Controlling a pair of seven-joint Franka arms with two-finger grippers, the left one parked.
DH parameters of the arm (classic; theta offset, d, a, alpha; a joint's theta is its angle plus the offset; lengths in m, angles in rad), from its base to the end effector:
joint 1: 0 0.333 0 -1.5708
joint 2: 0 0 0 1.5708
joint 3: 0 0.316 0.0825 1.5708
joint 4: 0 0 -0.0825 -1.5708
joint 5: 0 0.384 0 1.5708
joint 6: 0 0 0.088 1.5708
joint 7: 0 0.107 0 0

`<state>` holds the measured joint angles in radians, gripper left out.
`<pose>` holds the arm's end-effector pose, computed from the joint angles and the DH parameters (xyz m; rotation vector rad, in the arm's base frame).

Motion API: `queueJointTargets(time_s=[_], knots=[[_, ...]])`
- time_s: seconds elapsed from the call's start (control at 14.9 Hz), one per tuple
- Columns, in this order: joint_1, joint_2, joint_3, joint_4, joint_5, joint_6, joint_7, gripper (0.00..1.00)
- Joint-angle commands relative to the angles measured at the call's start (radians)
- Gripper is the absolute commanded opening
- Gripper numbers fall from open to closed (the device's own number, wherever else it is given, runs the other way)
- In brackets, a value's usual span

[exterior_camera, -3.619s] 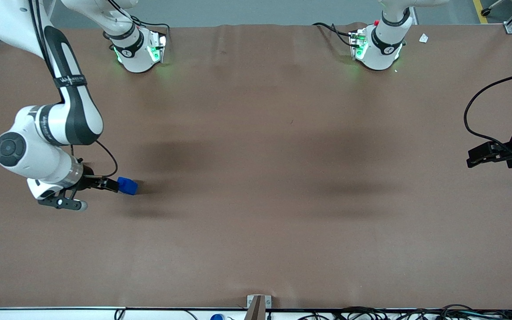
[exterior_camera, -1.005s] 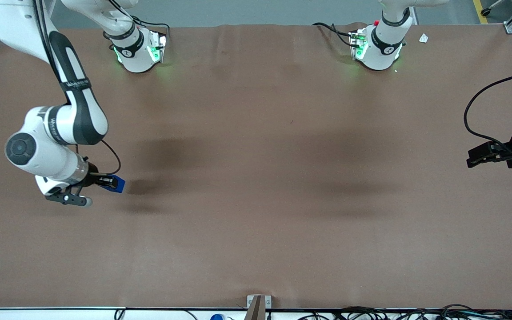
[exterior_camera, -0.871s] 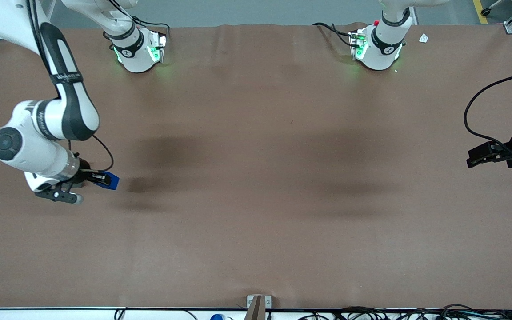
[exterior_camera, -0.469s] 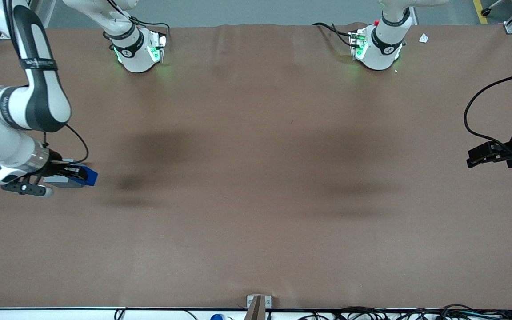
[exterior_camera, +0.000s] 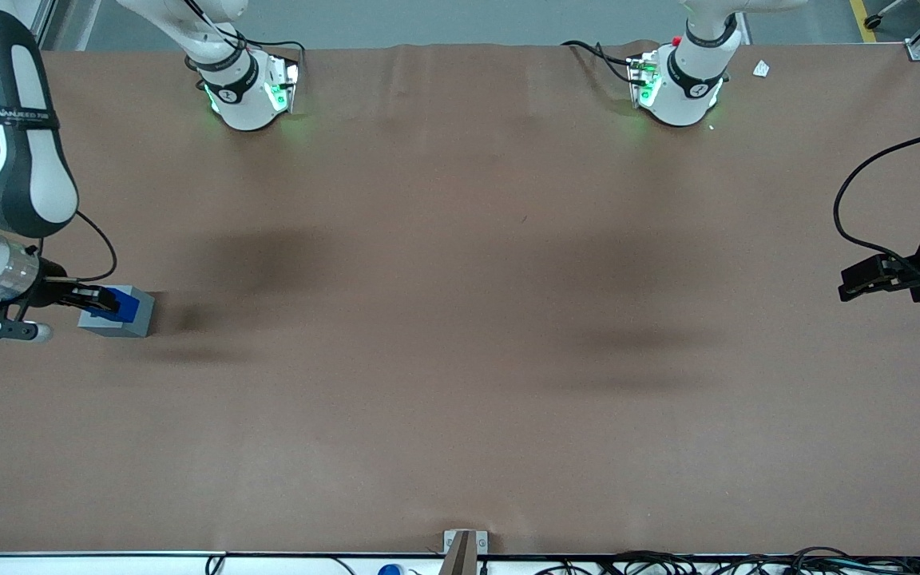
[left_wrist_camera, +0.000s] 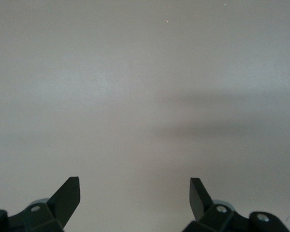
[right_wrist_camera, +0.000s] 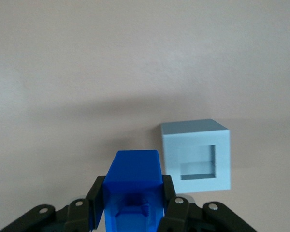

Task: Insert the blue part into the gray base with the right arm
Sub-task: 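Lower the blue block into the gray base's square opening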

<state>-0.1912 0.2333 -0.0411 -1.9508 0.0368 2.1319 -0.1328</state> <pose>0.5817 -0.1350 0.3565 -3.1050 0.1850 0.0735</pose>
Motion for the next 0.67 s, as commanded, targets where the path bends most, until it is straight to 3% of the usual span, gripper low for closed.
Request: queueJointTargets(time_s=[0.0, 0.6], knots=[[-0.037, -0.032, 0.015, -0.042, -0.005, 0.005, -0.042, 0.18], [-0.118, -0.025, 0.014, -0.06, -0.005, 0.045, -0.154, 0.18]])
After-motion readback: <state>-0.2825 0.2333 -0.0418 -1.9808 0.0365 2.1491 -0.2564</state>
